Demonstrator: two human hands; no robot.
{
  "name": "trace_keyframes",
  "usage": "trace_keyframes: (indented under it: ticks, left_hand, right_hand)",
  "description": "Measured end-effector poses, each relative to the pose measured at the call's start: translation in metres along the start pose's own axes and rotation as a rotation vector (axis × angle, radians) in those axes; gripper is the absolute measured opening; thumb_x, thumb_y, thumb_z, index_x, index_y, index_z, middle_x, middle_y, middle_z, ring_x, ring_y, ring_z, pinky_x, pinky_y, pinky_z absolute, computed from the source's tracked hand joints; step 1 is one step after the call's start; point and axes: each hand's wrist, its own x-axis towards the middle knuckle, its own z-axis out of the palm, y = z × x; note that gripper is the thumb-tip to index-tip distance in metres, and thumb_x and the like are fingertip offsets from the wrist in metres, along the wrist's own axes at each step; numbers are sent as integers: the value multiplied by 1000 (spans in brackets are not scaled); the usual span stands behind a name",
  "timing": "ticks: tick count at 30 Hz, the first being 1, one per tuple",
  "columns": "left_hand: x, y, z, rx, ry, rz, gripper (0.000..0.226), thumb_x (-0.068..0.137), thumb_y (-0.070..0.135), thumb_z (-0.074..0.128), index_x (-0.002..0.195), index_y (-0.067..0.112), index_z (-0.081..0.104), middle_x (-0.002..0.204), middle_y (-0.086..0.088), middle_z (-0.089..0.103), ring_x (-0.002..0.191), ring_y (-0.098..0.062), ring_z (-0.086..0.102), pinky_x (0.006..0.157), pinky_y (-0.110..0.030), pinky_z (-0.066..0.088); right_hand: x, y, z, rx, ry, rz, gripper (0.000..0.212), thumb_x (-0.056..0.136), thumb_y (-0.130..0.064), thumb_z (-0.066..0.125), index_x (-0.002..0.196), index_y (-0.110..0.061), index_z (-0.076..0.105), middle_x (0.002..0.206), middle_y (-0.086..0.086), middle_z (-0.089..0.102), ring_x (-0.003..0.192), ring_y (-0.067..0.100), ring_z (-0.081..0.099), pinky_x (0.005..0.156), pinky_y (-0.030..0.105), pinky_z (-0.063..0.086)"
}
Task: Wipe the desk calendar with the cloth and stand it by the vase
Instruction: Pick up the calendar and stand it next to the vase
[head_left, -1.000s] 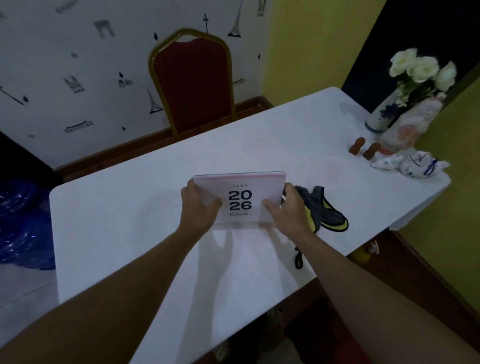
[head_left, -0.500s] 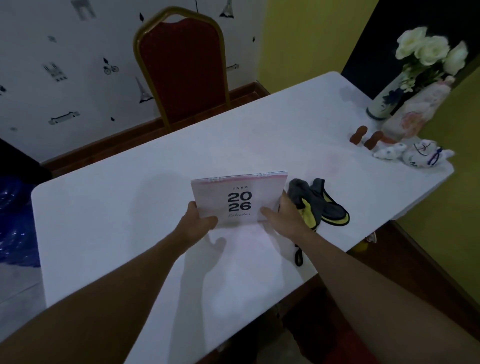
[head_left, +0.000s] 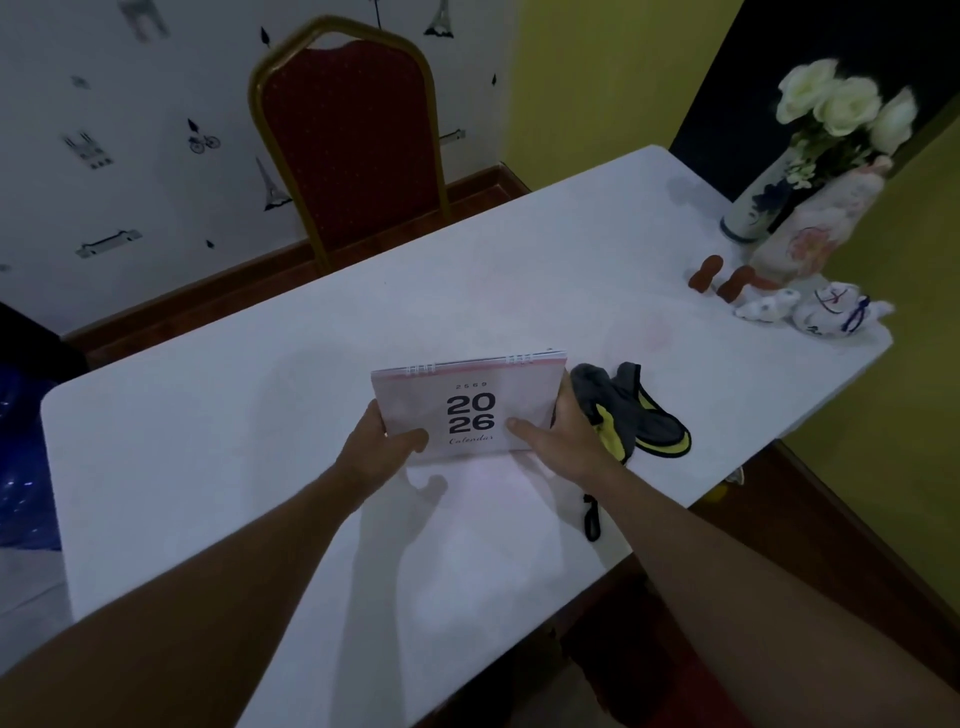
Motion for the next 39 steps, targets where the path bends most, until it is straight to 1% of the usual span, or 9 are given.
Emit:
trace_keyframes:
  ticks: [7,12,17,21,32,33,34,35,39]
  left_hand:
    - [0,22,1,-35,54,75,74,67,22,60,139,19,44,127,-5,63,118,-29,60,97,-50,56]
    - [8,71,4,-130,-9,215,32,84,41,54,116,38,56,99,23,74,92,-3,70,60,-12,55]
    - [26,129,17,-182,-24,186,39,96,72,26,105,49,56,84,28,70,79,-2,70,54,-15,52]
    - [57,172,40,-217,-30,152,52,97,70,6,97,54,55,67,36,68,64,13,67,45,-8,50]
    - [173,256,143,-258,13,180,70,80,83,19,111,42,67,117,0,68,110,-22,62,98,-45,48]
    - [184,262,151,-267,17,173,70,79,83,20,110,42,67,117,1,67,110,-21,62,100,-47,48]
    - [194,267,157,-277,19,167,71,79,83,21,112,41,67,118,-1,67,110,-22,62,102,-49,48]
    - [204,272,164,-285,21,161,74,79,84,21,116,38,66,120,-4,67,112,-24,62,104,-51,48]
    - [240,291,189,-310,41,117,82,78,84,24,130,31,61,129,-10,63,118,-28,59,111,-57,43]
  right_hand:
    - [7,-20,-3,-27,37,-61,56,88,-24,75,132,-40,46,117,-22,67,110,-1,64,91,27,57]
    - [21,-56,-23,3,75,-104,64,85,-31,76,138,-43,42,120,-29,65,112,-5,62,94,26,55]
    - [36,-99,-55,54,81,-172,60,86,-53,74,138,-38,47,126,-14,68,116,7,65,98,40,56]
    - [53,-129,-91,110,91,-161,61,85,-78,49,135,-44,50,121,-17,68,112,1,64,82,18,56]
    - [162,-128,-215,25,289,4,51,97,-74,22,141,-54,37,114,-36,50,97,-14,47,53,3,34]
    - [170,-127,-224,-15,313,44,48,94,-78,21,138,-61,32,121,-31,50,106,-3,44,95,8,25]
    - [179,-124,-234,-70,326,76,49,88,-84,20,133,-65,29,131,-25,51,116,6,40,108,41,-18]
    - [188,-120,-244,-104,323,74,57,82,-89,21,131,-64,30,139,-21,50,123,11,41,117,41,7]
    - [218,-111,-282,5,219,-41,67,84,-75,53,141,-41,44,131,-14,65,123,13,60,112,52,40]
